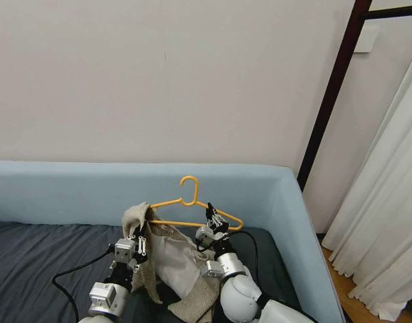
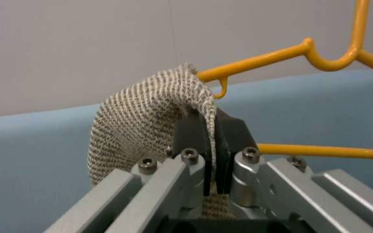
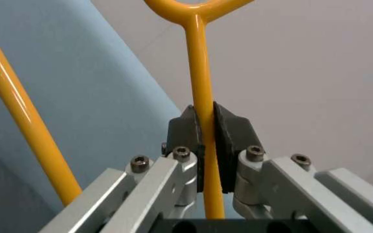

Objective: Pick up the clothes from the sofa and hang them on the clothes hanger.

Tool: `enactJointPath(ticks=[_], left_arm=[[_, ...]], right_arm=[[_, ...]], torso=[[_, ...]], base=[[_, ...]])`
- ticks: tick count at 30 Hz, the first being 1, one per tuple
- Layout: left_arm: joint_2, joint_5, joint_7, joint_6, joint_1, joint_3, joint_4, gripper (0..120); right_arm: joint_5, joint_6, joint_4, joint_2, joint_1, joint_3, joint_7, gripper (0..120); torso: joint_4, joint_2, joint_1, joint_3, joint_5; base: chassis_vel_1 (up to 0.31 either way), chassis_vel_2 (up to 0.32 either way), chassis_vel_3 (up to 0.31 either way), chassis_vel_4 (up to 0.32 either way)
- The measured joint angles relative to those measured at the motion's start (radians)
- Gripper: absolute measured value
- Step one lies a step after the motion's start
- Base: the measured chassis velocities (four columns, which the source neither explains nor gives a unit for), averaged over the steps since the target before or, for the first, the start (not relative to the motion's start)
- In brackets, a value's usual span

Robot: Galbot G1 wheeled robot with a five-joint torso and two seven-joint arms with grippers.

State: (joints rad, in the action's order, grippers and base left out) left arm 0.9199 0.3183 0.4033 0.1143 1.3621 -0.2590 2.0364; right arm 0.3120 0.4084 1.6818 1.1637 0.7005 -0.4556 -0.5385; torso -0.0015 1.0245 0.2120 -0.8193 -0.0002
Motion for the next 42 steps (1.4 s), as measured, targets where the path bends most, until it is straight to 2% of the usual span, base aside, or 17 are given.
enactJointPath(ticks=[7,11,19,32,42], left_arm=[[0.007,0.009,0.004,0.001,-0.026,0.019,0.000,0],[0.010,0.010,0.004,0.001,-0.022,0.025,0.021,0],[0.014,0.008,-0.006,0.011,-0.006,0.016,0.030,0],[0.020,-0.032,-0.016,0.018,0.009,0.031,-0.016,0],[0.024,-0.032,-0.014,0.018,-0.007,0.050,-0.024,0]], right_arm=[[0.037,0.004,-0.030,-0.002,0.019,-0.035,-0.018,5],[0.087,0.032,-0.106,0.025,0.009,-0.069,-0.050,5],[0.080,0.053,-0.149,0.062,-0.010,-0.111,-0.067,5],[0.042,-0.050,-0.127,0.078,-0.038,-0.102,-0.072,5],[0.014,-0.081,-0.135,0.081,-0.043,-0.090,-0.079,5]], torso=[[-0.0001,0.000,0.000,0.000,0.0000],[-0.0001,0.000,0.000,0.000,0.0002],[0.0000,0.000,0.000,0.000,0.0000],[0.0000,0.000,0.000,0.000,0.0001],[-0.0001,0.000,0.000,0.000,0.0001]], base=[[0.000,0.000,0.000,0.000],[0.000,0.000,0.000,0.000],[0.000,0.000,0.000,0.000],[0.000,0.000,0.000,0.000],[0.000,0.000,0.000,0.000]])
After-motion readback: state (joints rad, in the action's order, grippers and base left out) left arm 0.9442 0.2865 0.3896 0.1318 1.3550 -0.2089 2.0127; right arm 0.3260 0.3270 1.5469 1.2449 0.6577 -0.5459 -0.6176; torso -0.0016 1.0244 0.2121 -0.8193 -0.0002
